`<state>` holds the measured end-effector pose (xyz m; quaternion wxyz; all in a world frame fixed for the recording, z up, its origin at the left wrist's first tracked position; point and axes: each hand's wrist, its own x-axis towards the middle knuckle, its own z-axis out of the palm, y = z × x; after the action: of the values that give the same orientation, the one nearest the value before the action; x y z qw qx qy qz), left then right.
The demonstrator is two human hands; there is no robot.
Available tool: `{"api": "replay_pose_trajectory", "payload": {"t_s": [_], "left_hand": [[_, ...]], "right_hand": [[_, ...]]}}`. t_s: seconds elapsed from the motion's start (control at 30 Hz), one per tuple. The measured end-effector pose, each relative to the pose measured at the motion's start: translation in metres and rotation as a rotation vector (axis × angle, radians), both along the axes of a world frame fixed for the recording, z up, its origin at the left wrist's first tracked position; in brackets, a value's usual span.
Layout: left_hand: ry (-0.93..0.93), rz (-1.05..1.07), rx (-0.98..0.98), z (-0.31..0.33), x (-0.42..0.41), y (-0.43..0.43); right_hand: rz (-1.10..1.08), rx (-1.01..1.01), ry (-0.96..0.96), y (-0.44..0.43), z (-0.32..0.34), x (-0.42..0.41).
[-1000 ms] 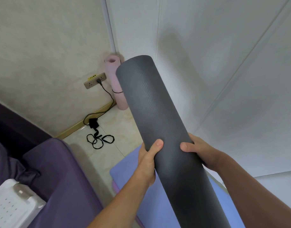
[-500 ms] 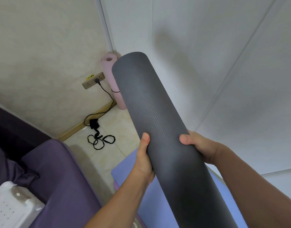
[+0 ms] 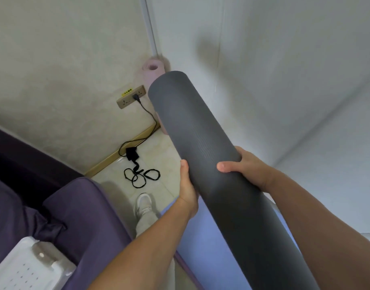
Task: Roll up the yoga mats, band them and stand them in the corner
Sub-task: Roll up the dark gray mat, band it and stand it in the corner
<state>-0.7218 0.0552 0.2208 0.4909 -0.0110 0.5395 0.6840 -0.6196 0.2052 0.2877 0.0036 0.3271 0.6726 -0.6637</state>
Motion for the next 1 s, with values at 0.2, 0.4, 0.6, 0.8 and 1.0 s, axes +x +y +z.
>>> {"api": "replay_pose_trajectory", "payload": {"t_s": [0.2, 0.4, 0.6, 0.8, 1.0], "left_hand": [[-0.005, -0.14, -0.164, -0.098, -0.133, 0.029], [-0.087, -0.274, -0.362, -0.217, -0.279, 0.042], [0.098, -0.246, -0.753, -0.356, -0.436, 0.026], [0.322, -0.368, -0.986, -0.482, -0.541, -0.014], [0.366, -0.399, -1.029, -0.532, -0.57, -0.018]], "right_hand": [[-0.04, -0.002, -0.143, 0.035, -0.099, -0.11], [0.035, -0.032, -0.285, 0.064, -0.221, -0.241], [0.071, -0.092, -0.398, 0.073, -0.35, -0.33], [0.067, -0.102, -0.439, 0.061, -0.448, -0.376], [0.062, -0.098, -0.417, 0.047, -0.51, -0.417]]}}
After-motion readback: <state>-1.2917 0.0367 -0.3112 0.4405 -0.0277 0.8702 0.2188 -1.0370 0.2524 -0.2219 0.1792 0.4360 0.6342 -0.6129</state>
